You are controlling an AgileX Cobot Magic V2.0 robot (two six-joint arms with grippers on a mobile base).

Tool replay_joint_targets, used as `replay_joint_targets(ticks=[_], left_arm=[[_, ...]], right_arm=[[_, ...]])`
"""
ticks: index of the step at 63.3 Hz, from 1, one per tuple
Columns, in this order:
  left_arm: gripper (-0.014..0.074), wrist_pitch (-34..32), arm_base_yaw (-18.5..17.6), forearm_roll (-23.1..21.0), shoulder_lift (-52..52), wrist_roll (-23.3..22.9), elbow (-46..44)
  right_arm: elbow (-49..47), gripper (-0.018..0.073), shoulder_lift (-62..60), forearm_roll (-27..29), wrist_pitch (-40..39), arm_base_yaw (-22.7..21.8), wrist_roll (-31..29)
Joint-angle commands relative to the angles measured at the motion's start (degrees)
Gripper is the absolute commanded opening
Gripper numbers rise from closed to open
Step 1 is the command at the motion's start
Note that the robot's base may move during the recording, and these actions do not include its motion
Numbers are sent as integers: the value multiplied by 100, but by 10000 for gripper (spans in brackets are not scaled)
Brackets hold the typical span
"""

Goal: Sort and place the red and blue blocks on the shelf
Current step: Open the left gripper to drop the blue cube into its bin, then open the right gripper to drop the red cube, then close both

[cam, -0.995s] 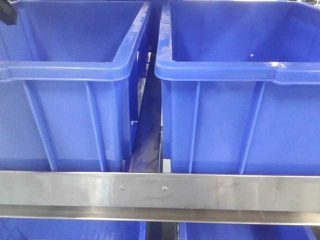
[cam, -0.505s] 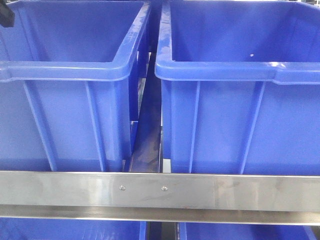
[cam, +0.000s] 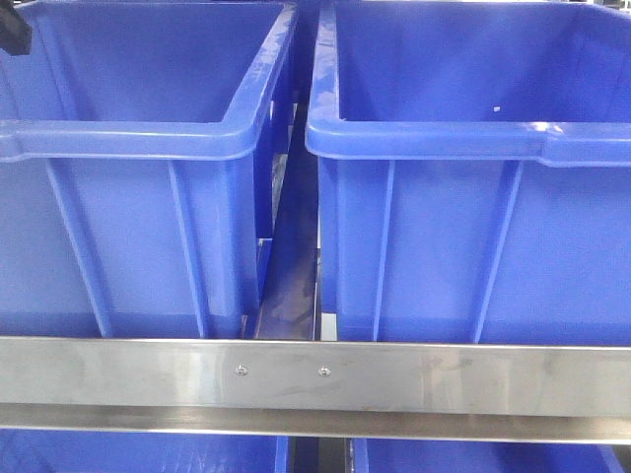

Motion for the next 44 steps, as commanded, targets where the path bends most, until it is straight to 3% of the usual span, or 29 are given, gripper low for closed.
replay_joint_targets(ticks=[1, 11, 29, 44], left_arm=[[514, -339, 4, 45, -119, -7, -201], [501, -339, 4, 45, -119, -7, -201], [321, -339, 4, 22, -119, -7, -201], [186, -337, 4, 22, -119, -7, -201]], right_arm=[[-238, 573, -98, -46, -375, 4, -53], [-238, 550, -98, -41, -375, 4, -53], [-238, 300, -98, -41, -342, 4, -53], [-238, 266, -98, -41, -341, 4, -53]])
